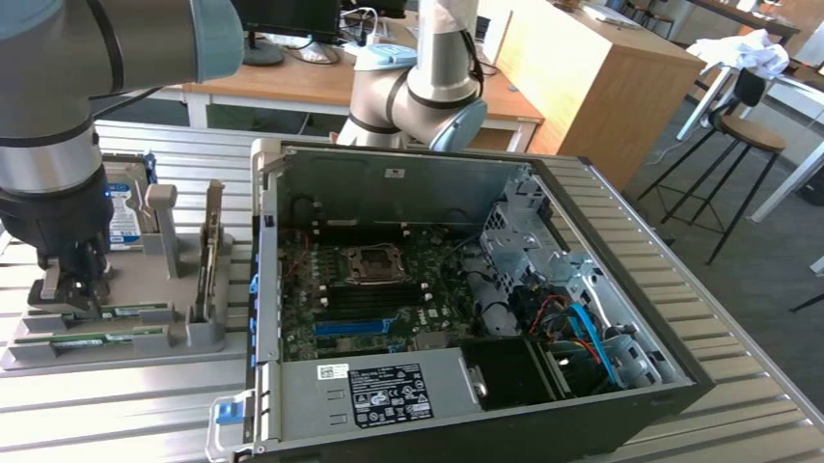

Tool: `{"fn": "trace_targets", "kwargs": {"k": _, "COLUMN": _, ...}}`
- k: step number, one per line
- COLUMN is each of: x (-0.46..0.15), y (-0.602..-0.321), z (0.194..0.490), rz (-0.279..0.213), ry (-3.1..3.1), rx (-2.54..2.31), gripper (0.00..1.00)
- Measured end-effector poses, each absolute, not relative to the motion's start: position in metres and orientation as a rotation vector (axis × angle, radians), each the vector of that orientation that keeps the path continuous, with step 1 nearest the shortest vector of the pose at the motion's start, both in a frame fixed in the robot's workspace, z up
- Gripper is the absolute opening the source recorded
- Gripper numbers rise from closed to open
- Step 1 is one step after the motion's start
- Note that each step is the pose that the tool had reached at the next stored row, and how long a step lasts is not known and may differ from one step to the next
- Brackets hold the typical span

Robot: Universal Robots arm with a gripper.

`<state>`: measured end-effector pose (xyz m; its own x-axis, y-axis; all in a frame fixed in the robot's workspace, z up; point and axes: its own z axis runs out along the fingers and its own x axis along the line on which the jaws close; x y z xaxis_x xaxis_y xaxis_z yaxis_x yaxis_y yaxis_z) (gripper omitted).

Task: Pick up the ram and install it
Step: 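Pick up the ram and move it above insertion slot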

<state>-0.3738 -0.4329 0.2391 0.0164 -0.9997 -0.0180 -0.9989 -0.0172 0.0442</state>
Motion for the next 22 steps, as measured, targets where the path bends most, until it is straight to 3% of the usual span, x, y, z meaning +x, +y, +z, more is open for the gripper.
{"fn": "trace_targets", "kwargs": {"k": 22, "x": -0.374, "y": -0.435, "z": 0.229, "rz": -0.068, "ry": -2.189, "rx": 2.226, "gripper": 0.36}}
